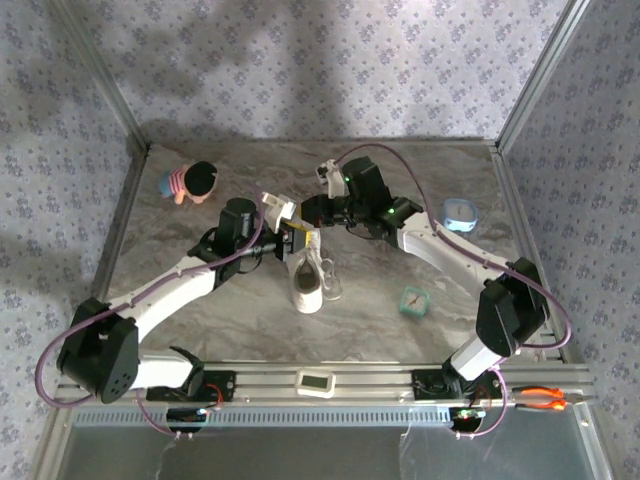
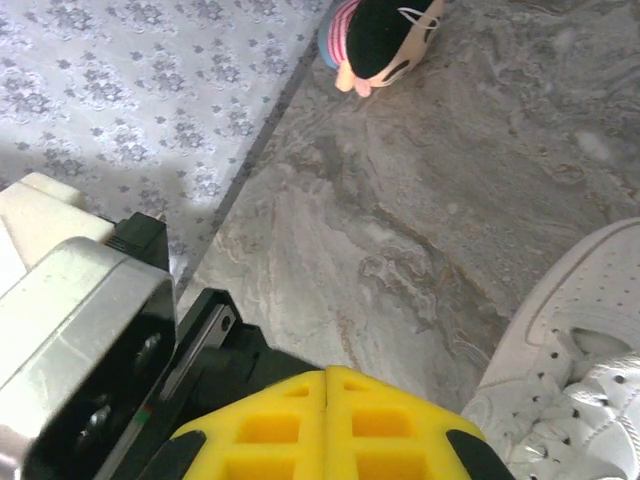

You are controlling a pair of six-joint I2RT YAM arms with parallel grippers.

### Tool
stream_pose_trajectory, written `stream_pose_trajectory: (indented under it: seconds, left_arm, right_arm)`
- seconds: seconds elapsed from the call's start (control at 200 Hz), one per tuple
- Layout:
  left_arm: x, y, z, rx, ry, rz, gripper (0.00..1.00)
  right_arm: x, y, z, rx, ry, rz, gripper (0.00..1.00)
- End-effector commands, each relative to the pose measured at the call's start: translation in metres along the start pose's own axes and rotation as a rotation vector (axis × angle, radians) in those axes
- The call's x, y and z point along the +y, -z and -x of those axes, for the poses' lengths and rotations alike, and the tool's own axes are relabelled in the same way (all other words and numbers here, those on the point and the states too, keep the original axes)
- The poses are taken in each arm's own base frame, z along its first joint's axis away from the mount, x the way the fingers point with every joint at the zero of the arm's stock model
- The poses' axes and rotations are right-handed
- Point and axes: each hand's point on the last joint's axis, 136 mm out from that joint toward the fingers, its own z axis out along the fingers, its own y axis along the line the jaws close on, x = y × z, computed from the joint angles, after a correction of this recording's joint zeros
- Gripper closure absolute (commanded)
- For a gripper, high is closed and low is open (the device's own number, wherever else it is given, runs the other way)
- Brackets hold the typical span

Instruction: Tie the shoes

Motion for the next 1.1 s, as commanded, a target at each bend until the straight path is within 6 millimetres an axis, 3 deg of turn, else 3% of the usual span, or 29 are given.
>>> stream_pose_trajectory:
  seconds: [0.0, 0.13, 0.205, 0.24, 0.415, 0.55, 0.77, 0.989, 1.099]
  left_arm:
    - [-0.002, 0.006, 0.027, -0.077, -0.035, 0.015, 1.0]
    - [0.012, 0.016, 0.028, -0.091, -0.013, 0.064, 1.0]
    - [0.017, 0.021, 0.026, -0.087, -0.002, 0.078, 1.0]
    - [0.018, 0.023, 0.025, -0.084, 0.0, 0.08, 1.0]
    - [0.022, 0.029, 0.015, -0.062, 0.012, 0.096, 1.0]
    - [0.023, 0.029, 0.008, -0.048, 0.028, 0.097, 1.0]
    - [0.023, 0.037, -0.002, -0.019, 0.032, 0.121, 1.0]
    - [0.026, 0.081, 0.016, -0.077, -0.007, 0.235, 1.0]
    - [0.032, 0.095, 0.017, -0.087, 0.001, 0.289, 1.0]
  right_arm:
    - [0.022, 0.013, 0.006, -0.011, 0.065, 0.075, 0.91]
    - [0.013, 0.026, 0.001, -0.02, 0.057, 0.037, 0.61]
    - [-0.003, 0.039, -0.002, -0.039, 0.033, -0.023, 0.55]
    - [-0.014, 0.047, 0.0, -0.059, 0.013, -0.072, 0.54]
    - [-0.117, 0.085, -0.043, -0.038, -0.268, -0.397, 0.6]
    - [-0.155, 0.088, -0.078, 0.034, -0.401, -0.495, 0.69]
    - [-0.167, 0.049, -0.101, 0.185, -0.424, -0.51, 0.74]
    - [-0.167, 0.021, -0.115, 0.262, -0.4, -0.529, 0.74]
    - [-0.169, 0.014, -0.119, 0.275, -0.404, -0.538, 0.76]
